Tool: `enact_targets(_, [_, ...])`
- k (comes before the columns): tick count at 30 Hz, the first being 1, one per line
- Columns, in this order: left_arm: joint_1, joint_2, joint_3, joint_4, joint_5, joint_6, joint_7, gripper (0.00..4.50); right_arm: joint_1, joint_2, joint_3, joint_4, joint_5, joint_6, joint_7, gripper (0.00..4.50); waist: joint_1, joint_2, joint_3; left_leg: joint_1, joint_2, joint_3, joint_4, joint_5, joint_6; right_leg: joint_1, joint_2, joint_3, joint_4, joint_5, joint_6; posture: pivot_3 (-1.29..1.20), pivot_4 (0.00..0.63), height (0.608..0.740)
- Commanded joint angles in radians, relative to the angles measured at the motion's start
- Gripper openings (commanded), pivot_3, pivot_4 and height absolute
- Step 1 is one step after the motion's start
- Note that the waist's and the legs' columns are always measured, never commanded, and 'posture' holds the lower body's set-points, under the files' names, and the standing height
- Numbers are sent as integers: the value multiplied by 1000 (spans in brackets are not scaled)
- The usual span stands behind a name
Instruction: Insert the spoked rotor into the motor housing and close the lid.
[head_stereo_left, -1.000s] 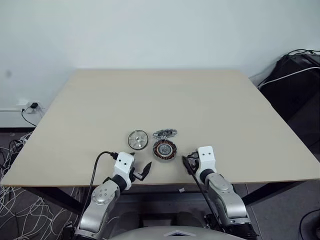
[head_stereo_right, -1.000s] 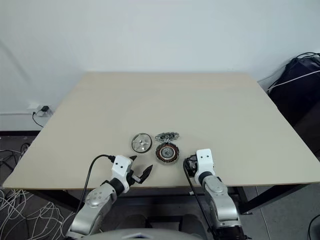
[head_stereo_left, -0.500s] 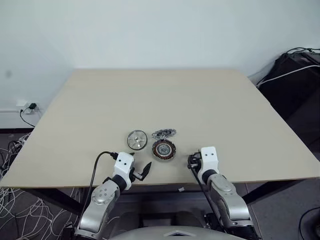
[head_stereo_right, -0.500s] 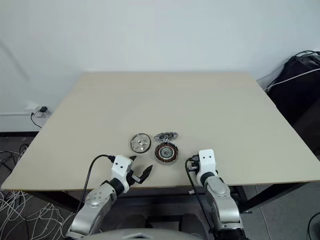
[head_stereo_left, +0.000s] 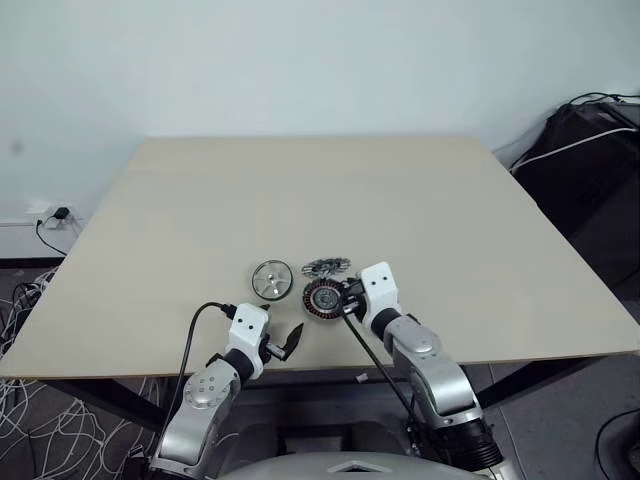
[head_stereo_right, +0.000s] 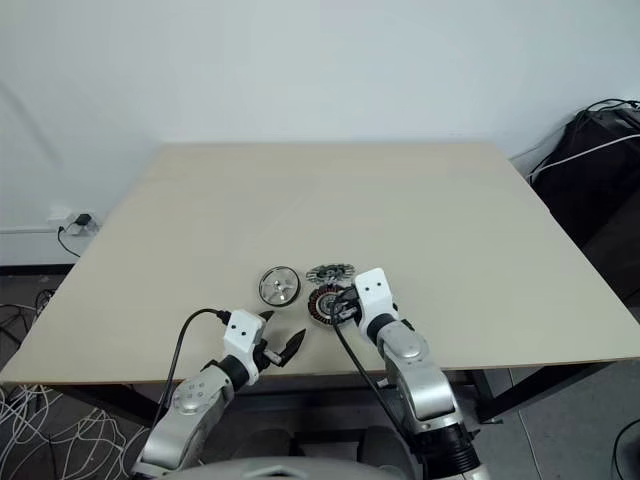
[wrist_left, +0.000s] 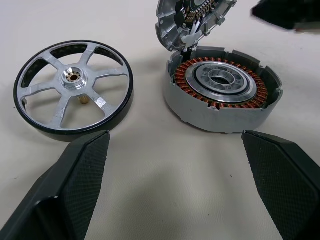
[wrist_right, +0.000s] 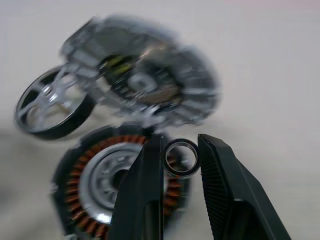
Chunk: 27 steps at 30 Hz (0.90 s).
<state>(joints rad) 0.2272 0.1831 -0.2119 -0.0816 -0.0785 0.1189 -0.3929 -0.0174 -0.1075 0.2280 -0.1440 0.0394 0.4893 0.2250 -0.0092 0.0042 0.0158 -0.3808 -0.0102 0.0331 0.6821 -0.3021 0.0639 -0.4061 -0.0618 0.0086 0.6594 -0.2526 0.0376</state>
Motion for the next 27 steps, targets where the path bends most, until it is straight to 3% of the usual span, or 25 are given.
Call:
enact_targets(1, [-4,-1,4,-14,4,-28,4,4500,-28,1,10,9,-2,0,19,690,0,0,0,0,0,0,0,0,0,0,0,0,0,0,0,0,0,740])
enact_targets(15, [-10,-8,10,3,2,-34,6,4500,-51,1,80,63,-14,-1,70,690,-1,0,0,0,0,0,0,-2,-4,-1,0,0,0,0,0,0,0,740])
enact_targets(27, [12,-4,14,93,-1,-137,-10,4500,-84,12,65,118,-16,-16,66,690,-2,0,0,0,0,0,0,-2,-4,-1,0,0,0,0,-1,0,0,740])
